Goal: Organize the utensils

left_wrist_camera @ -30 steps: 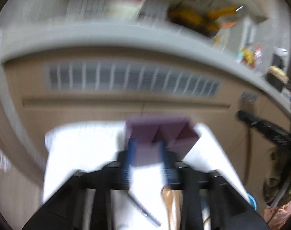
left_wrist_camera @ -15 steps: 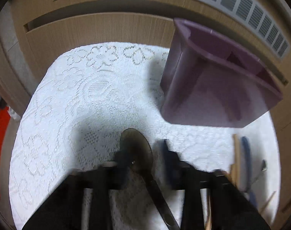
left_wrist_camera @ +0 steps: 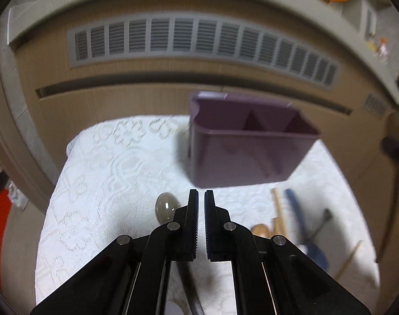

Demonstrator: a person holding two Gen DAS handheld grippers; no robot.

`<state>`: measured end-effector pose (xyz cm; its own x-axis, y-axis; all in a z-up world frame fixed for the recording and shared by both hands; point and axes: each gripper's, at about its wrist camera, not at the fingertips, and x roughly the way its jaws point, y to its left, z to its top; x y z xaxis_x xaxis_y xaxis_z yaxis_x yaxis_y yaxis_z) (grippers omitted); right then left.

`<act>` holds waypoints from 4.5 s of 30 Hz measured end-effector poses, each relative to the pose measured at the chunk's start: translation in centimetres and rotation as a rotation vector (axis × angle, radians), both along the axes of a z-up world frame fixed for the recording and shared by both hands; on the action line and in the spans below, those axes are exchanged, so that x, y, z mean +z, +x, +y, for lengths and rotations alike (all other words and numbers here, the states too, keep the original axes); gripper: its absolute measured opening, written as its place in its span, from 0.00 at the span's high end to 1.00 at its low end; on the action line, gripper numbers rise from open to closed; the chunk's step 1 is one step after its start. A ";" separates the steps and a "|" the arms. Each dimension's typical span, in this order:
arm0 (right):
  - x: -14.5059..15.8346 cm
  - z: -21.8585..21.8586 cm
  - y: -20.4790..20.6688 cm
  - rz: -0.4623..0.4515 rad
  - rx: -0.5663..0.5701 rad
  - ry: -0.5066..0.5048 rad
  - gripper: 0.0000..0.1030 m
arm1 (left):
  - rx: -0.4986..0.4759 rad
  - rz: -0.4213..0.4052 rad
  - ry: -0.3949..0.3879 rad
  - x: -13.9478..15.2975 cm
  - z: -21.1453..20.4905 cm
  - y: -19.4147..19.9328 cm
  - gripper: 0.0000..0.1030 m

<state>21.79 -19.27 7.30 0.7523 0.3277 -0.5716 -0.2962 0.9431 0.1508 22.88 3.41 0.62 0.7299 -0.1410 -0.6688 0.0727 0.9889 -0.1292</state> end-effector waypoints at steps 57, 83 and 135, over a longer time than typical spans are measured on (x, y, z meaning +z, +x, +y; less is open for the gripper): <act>11.0 4.1 10.4 -0.436 0.018 0.069 0.91 | -0.055 -0.700 -0.063 17.2 -1.7 8.9 0.67; -3.2 2.4 12.1 -0.074 -0.039 -0.068 0.55 | -0.081 -0.247 -0.052 6.5 -0.3 8.8 0.42; -15.0 14.6 3.2 0.256 0.124 -0.364 0.66 | -0.017 0.240 -0.127 -5.5 5.4 -9.1 0.67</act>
<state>25.02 -4.65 -7.69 0.5400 0.1496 -0.8282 -0.4065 0.9080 -0.1011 13.80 8.83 -4.91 0.5499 -0.2453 -0.7984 0.0413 0.9627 -0.2673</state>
